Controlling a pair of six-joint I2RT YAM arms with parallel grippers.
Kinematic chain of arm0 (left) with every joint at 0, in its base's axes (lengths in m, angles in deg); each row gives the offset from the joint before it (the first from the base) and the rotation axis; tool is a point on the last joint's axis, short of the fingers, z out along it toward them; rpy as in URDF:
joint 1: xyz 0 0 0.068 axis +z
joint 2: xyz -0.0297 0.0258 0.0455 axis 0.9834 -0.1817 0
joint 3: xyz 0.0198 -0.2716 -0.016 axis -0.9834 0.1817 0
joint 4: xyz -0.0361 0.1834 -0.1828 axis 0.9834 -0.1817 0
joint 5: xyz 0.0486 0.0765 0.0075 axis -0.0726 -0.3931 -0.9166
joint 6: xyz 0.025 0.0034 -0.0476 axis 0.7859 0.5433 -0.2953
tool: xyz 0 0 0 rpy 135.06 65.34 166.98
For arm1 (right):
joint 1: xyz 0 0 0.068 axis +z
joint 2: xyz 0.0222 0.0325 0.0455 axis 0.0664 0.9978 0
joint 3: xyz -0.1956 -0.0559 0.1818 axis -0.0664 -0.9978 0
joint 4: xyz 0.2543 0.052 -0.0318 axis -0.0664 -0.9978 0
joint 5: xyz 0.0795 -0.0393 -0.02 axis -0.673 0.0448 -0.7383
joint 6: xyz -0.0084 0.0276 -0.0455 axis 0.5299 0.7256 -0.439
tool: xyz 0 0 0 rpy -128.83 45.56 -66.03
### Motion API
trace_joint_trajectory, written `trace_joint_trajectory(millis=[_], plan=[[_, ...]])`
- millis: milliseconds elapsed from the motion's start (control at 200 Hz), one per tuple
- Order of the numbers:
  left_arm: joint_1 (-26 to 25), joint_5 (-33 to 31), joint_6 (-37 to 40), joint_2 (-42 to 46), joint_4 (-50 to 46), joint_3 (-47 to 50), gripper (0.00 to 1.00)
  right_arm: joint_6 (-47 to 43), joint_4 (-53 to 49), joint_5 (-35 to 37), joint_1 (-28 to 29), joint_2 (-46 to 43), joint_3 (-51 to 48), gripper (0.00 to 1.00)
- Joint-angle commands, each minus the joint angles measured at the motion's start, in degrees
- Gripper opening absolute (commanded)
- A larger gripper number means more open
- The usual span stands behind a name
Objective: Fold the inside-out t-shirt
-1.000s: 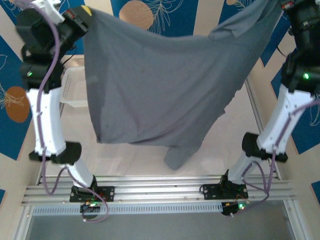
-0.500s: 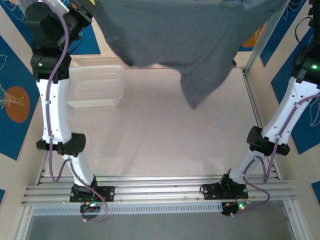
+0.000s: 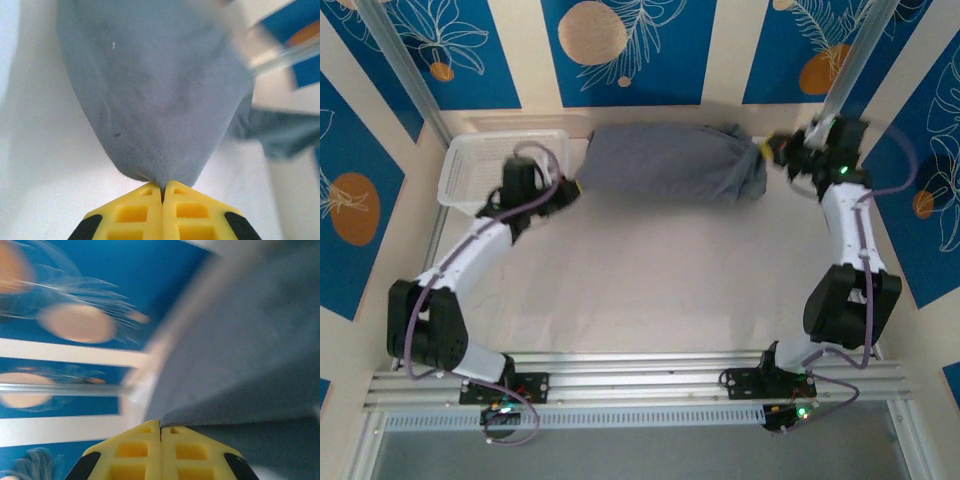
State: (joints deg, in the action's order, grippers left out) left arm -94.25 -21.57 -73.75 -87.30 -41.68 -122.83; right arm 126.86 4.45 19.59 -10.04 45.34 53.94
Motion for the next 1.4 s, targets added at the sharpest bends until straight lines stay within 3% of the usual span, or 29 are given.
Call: trace_joint_trajectory(millis=[0, 200, 315, 530, 695, 890, 950, 1015, 1055, 1160, 1240, 1320, 1395], plan=[[-2.6, -1.2, -1.8, 3.0, 12.1, 7.6, 0.0, -4.8, 5.2, -0.9, 0.3, -2.9, -12.7, 0.0], [-5.3, -6.2, -1.6, 1.0, 13.1, 18.5, 0.0, -4.7, 7.2, 0.8, 0.2, -0.7, -24.6, 0.0], [-5.4, -11.4, -0.2, 3.8, 8.4, 21.7, 0.0, -5.2, 1.5, 3.8, -0.6, -4.6, -26.3, 0.0], [-4.7, -27.3, 2.2, 17.5, -11.2, 21.5, 0.0, -2.2, -13.1, 15.4, -3.8, -29.3, -33.3, 0.0], [-4.1, -27.8, 2.4, 24.3, -14.4, 24.9, 0.02, 2.2, -25.7, 23.3, -3.8, -47.2, -39.3, 0.0], [-4.0, -34.6, -3.8, 26.9, -18.9, 29.6, 0.06, 3.3, -33.7, 26.0, -5.3, -56.9, -42.3, 0.0], [-3.9, -36.3, -4.8, 27.7, -20.7, 30.0, 0.16, 2.2, -35.5, 26.3, -5.3, -58.5, -41.9, 0.18], [-3.9, -36.8, -4.0, 29.7, -21.5, 29.9, 0.26, 1.2, -37.5, 28.3, -5.5, -60.2, -39.8, 0.5], [-3.8, -37.5, -3.2, 31.8, -22.4, 29.2, 0.31, 0.9, -38.2, 30.2, -5.7, -61.0, -37.6, 0.6], [-3.9, -39.2, -0.5, 38.4, -23.8, 25.4, 0.42, -1.5, -33.5, 31.9, -5.8, -60.9, -32.2, 0.62], [-4.1, -35.3, 1.1, 39.9, -21.0, 22.3, 0.47, -4.2, -24.5, 26.9, -5.4, -57.6, -30.7, 0.62], [-6.0, -30.0, 1.2, 35.7, -17.1, 18.9, 0.47, -4.9, -15.8, 22.1, -2.6, -52.7, -30.8, 0.62], [-9.6, -28.4, 3.0, 27.9, -15.1, 14.7, 0.46, -4.8, -7.5, 23.3, 2.1, -49.0, -33.4, 0.62]])
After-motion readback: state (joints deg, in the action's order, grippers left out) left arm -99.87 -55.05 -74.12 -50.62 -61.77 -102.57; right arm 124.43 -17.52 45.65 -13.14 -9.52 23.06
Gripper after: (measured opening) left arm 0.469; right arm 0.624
